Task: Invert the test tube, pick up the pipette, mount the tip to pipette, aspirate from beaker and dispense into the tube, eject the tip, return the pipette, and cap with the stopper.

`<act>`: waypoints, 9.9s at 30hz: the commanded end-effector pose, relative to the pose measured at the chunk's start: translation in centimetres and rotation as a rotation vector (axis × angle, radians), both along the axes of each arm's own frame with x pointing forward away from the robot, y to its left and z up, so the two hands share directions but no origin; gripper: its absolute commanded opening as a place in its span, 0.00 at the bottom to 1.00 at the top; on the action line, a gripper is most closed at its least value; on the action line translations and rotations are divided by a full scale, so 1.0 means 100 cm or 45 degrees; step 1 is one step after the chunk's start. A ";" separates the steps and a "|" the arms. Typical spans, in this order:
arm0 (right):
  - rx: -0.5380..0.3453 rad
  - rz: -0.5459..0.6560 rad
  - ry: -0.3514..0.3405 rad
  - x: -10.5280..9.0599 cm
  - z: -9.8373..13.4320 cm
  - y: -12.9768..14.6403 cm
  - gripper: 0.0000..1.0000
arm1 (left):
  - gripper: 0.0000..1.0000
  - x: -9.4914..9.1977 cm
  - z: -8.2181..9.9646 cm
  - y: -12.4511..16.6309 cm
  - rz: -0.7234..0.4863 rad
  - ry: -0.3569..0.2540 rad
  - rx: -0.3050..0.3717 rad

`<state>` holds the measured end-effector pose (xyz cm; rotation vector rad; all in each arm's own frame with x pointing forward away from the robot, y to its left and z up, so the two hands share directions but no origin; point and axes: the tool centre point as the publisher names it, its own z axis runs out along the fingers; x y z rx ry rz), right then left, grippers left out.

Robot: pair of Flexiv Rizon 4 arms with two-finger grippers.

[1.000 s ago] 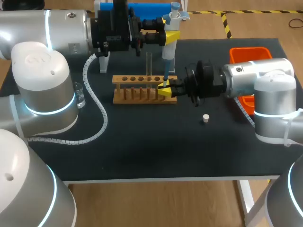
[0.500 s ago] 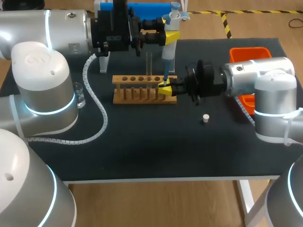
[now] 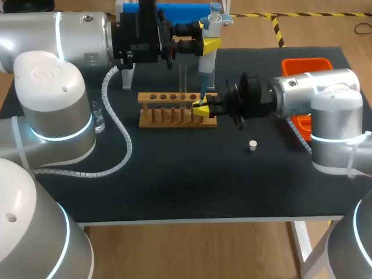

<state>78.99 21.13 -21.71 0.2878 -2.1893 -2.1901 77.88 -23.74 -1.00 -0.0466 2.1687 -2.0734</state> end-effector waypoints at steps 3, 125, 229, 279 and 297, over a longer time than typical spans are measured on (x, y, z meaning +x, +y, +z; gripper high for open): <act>0.002 -0.002 -0.003 0.000 0.002 0.000 0.00 | 0.00 -0.001 -0.001 0.000 0.002 0.000 -0.002; -0.122 -0.131 0.055 -0.051 -0.036 -0.113 1.00 | 0.00 0.008 -0.002 0.021 0.056 -0.019 0.024; -0.251 -0.206 0.131 -0.025 -0.061 0.016 1.00 | 0.00 0.122 -0.077 0.299 0.574 -0.025 -0.034; -0.612 -0.557 0.132 0.039 -0.124 0.180 1.00 | 0.00 0.122 -0.077 0.299 0.574 -0.025 -0.034; -0.633 -0.581 0.100 0.060 -0.131 0.190 1.00 | 0.00 0.122 -0.077 0.299 0.574 -0.025 -0.034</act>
